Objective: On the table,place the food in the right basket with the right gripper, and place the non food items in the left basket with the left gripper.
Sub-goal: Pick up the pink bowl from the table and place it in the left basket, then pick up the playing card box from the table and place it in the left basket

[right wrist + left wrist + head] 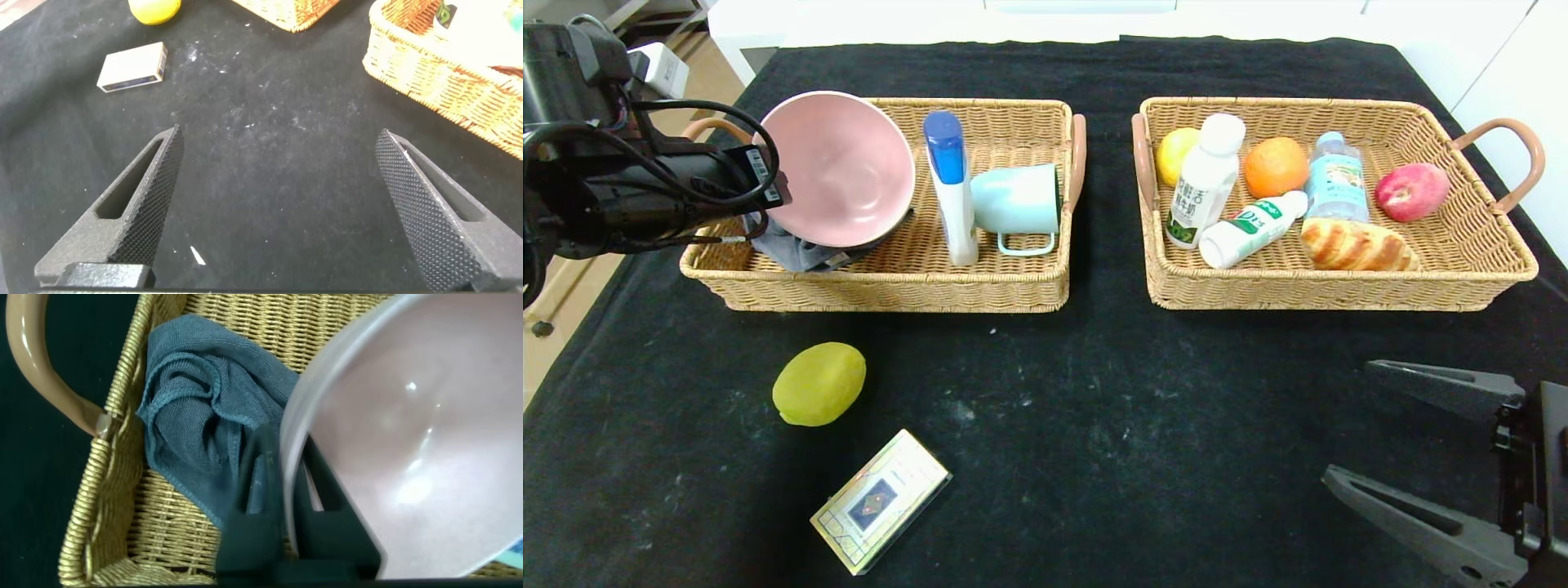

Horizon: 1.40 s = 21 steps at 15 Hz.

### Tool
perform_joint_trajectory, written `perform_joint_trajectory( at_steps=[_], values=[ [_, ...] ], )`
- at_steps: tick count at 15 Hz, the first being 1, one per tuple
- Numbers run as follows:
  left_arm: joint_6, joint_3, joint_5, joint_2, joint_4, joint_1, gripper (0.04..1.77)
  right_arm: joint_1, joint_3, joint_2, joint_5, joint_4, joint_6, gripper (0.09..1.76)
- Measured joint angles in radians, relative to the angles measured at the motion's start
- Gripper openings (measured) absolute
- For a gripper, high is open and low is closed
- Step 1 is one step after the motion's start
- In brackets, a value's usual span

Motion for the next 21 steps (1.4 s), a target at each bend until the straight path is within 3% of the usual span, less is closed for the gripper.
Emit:
perform_joint_trajectory(
  at_steps=[2, 5, 12, 16, 18, 21],
  values=[
    [-0.002, 0.001, 0.0, 0.0, 0.0, 0.0, 0.6, 0.001, 0.003, 0.0, 0.0, 0.001, 0.0, 1.71],
    [-0.003, 0.001, 0.0, -0.003, 0.0, 0.0, 0.96, 0.003, 0.004, 0.0, 0.0, 0.001, 0.0, 1.71],
    [0.045, 0.046, 0.021, -0.1, 0.069, -0.041, 1.4, 0.004, 0.004, 0.0, 0.0, 0.0, 0.0, 1.71],
    [0.116, 0.113, 0.027, -0.237, 0.329, -0.135, 1.52, 0.013, 0.006, -0.012, 0.002, 0.001, -0.003, 1.71],
    [0.126, 0.122, 0.031, -0.311, 0.496, -0.206, 1.57, 0.014, 0.007, -0.018, 0.002, 0.011, -0.018, 1.71],
    [0.129, 0.143, 0.046, -0.396, 0.657, -0.32, 1.61, 0.016, 0.008, -0.024, 0.002, 0.026, -0.024, 1.71]
  ],
)
